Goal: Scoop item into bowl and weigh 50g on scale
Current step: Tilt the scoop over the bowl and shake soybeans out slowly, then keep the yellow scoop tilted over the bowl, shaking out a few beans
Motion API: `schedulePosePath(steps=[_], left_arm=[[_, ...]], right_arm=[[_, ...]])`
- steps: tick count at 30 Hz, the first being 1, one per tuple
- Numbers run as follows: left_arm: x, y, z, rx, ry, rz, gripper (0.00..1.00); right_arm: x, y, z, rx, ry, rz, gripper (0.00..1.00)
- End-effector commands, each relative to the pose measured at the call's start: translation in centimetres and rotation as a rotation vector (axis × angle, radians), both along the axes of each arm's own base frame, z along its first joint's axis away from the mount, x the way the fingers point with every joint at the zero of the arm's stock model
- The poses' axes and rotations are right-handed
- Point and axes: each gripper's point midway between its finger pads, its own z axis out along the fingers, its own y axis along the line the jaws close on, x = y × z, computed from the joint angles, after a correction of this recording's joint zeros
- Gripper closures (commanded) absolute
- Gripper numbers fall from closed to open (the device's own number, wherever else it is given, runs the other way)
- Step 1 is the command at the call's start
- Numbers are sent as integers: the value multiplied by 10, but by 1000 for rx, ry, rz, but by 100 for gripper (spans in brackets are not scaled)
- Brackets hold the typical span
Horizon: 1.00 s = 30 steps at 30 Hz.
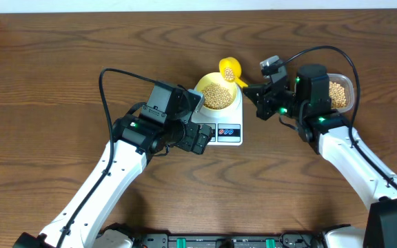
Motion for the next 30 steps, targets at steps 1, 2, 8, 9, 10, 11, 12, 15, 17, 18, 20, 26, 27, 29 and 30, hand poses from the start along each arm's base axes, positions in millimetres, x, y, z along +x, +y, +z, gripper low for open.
schedulePosePath(steps=[1,2,8,9,10,11,12,15,17,18,20,26,27,29,30], left_arm=[[-1,-2,-1,-2,0,-21,4],[-2,-2,-1,-2,1,-21,4],[-2,-2,-1,-2,1,-21,4],[-2,-2,-1,-2,1,-21,4],[-1,-2,-1,-2,0,-21,4],[-1,-2,-1,-2,0,-21,4],[-1,-2,-1,-2,0,-21,4],[-1,-2,-1,-2,0,-21,4],[-2,-2,-1,-2,1,-21,4],[-1,-2,-1,-2,0,-21,4],[-1,-2,-1,-2,0,-21,4],[-2,-2,-1,-2,1,-21,4],[-1,-2,-1,-2,0,-21,4],[-2,-2,-1,-2,1,-21,4],[-2,-2,-1,-2,1,-21,4]], right_arm=[[-2,5,-1,-18,-21,28,99],[-1,5,-1,-20,-22,26,99],[-3,5,-4,-59,-55,58,99],[-4,5,-5,-62,-53,60,99],[-4,5,-6,-69,-58,65,99],[-5,5,-7,-79,-65,74,99],[-6,5,-8,-89,-74,84,99],[-8,8,-8,-100,-86,102,99],[-10,11,-8,-100,-86,109,99],[-10,11,-8,-99,-87,109,99],[-7,9,-9,-111,-88,93,99],[-7,9,-9,-51,-5,36,99],[-7,9,-9,-38,10,25,99],[-5,10,-5,-2,34,0,99],[-4,11,-3,9,30,0,99]])
